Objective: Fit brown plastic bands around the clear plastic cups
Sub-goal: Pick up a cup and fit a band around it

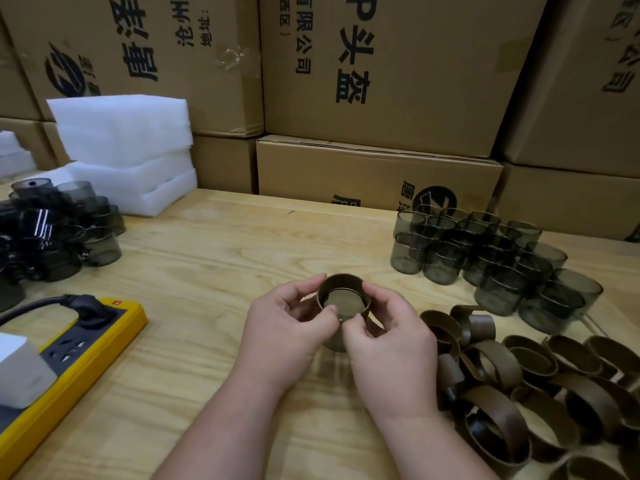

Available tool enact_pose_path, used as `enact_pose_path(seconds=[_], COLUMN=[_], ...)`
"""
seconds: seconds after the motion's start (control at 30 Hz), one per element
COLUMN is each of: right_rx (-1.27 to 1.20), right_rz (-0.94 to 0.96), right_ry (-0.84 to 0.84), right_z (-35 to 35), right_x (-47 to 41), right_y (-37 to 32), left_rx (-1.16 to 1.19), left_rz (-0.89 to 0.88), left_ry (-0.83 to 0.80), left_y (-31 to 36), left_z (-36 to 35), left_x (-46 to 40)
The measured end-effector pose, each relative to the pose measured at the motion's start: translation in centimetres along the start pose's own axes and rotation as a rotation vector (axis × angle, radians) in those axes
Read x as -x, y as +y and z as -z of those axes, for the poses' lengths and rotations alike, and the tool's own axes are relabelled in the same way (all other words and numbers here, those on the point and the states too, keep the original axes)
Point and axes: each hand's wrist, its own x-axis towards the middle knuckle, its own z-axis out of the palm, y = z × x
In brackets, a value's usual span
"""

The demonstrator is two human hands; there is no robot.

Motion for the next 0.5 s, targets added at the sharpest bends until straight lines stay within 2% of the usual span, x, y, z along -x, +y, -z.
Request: enact_pose_path(seconds=[0.3,0.5], right_rx=[-0.047,-0.020], right_rz=[-0.077,-0.053], right_ry=[0.002,-0.048], right_z=[0.00,0.13], right_x=[0.00,-0.02], right_y=[-0.08,-0.44], left_rx=[-0.022,-0.064], left_rz=[0.034,-0.007], left_ry=[-0.018,-0.044], left_y=[0.00,0.19], left_z=[0.12,0.03], left_x=[-0.34,-0.10])
